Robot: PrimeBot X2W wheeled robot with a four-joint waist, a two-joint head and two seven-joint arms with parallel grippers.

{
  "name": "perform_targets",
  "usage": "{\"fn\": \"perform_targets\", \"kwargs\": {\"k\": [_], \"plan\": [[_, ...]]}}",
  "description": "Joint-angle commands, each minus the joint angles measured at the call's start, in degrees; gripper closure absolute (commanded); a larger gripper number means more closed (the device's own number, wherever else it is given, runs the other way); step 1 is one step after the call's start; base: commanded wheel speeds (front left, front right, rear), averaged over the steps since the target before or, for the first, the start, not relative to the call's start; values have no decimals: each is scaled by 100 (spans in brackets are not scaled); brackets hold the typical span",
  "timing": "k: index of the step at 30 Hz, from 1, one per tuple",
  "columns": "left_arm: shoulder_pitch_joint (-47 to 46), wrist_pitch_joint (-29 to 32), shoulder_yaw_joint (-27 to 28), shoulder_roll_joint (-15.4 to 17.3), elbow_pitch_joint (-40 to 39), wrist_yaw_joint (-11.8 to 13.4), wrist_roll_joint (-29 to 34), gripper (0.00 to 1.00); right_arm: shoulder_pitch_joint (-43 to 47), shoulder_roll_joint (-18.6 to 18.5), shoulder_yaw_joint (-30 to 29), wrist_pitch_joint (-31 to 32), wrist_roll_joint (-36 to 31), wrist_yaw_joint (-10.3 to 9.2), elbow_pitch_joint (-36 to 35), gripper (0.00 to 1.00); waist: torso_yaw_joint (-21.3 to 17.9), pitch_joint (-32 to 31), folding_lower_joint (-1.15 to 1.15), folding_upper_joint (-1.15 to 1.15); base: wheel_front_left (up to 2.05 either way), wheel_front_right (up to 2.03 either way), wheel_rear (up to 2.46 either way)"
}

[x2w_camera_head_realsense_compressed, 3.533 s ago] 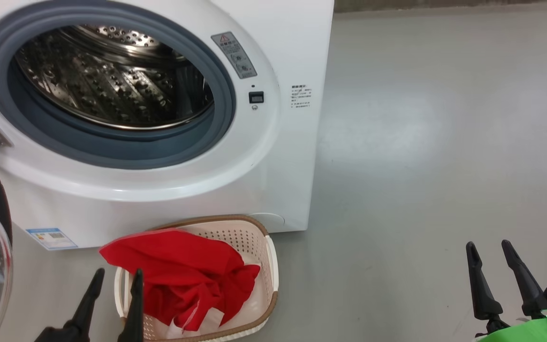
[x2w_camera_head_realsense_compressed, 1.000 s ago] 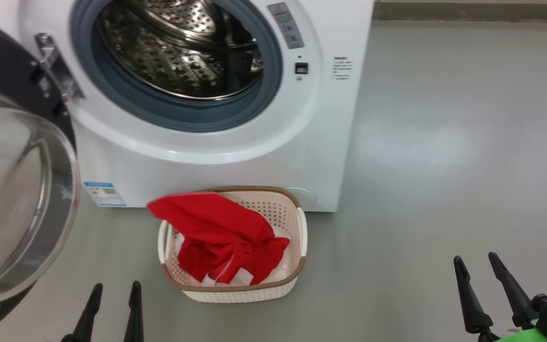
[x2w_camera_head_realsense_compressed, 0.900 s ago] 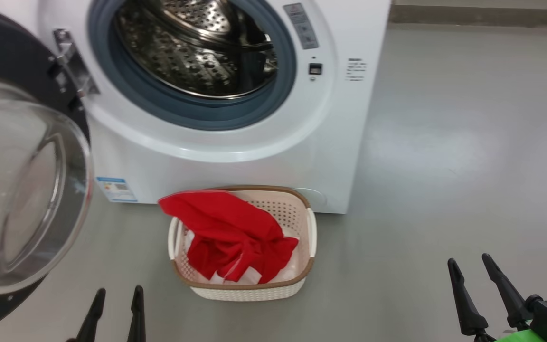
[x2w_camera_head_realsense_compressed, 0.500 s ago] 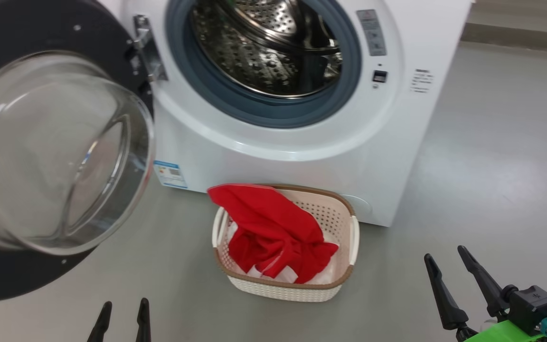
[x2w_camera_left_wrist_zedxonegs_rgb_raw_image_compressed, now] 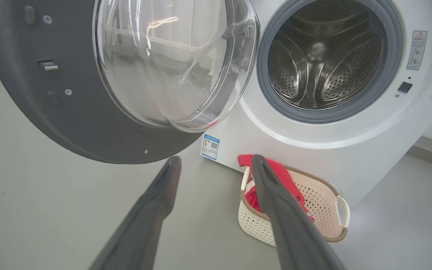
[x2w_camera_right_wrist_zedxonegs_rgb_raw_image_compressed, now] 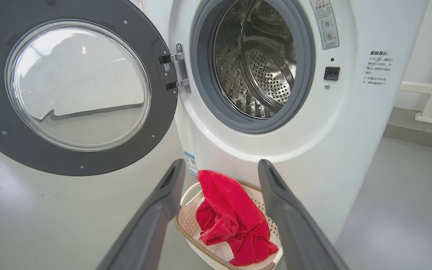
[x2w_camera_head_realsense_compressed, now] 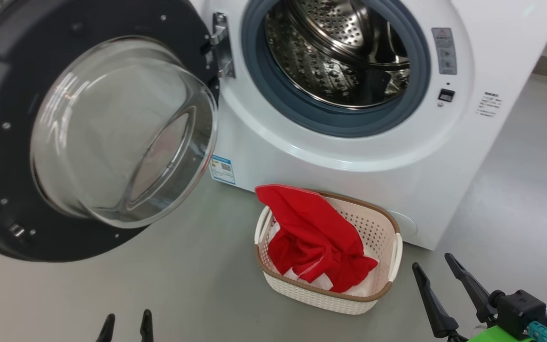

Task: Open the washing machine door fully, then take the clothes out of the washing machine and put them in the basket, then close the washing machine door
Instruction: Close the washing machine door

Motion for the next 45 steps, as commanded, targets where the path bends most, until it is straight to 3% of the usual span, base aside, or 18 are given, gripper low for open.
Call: {"fn": "perform_targets", "kwargs": {"k": [1, 16, 18, 19, 22, 29, 36, 42, 45], "plan": [[-77, -70, 156, 16, -191, 65, -63, 0, -229, -82, 138, -37, 15, 37, -109, 0, 140, -15, 0, 0, 0, 0, 0], [-53, -70, 223, 16, -388, 142, -223, 0, -328, -107, 279, -37, 66, 37, -48, 0, 191, 15, 0, 0, 0, 0, 0], [-90, -70, 279, 16, -455, 109, -286, 59, -326, -104, 283, -37, 70, 37, -43, 0, 193, 18, 0, 0, 0, 0, 0], [-128, -70, 325, 16, -495, 81, -320, 100, -321, -99, 279, -37, 70, 37, -41, 0, 196, 21, 0, 0, 0, 0, 0], [-285, -70, 581, 16, -744, -2, -462, 100, -293, -76, 267, -37, 68, 37, -30, 0, 205, 39, 0, 0, 0, 0, 0], [-1064, -70, 1498, 168, -1446, -365, -124, 100, -249, -34, 156, -37, 56, 37, -52, 0, 207, 142, 0, 0, 0, 0, 0], [-2504, -70, 2129, 1006, -1407, -581, -323, 100, -196, -37, 32, -37, 26, 37, -103, 0, 201, 240, 0, 0, 0, 0, 0], [-3797, -70, 2053, 2080, -656, -610, -524, 100, -265, -72, -11, -37, -13, 37, -153, 0, 128, 455, 0, 0, 0, 0, 0], [-4194, -70, 2067, 2359, -134, -611, -882, 100, -321, -101, -18, -37, -25, 37, -158, 0, 70, 547, 0, 0, 0, 0, 0]]}}
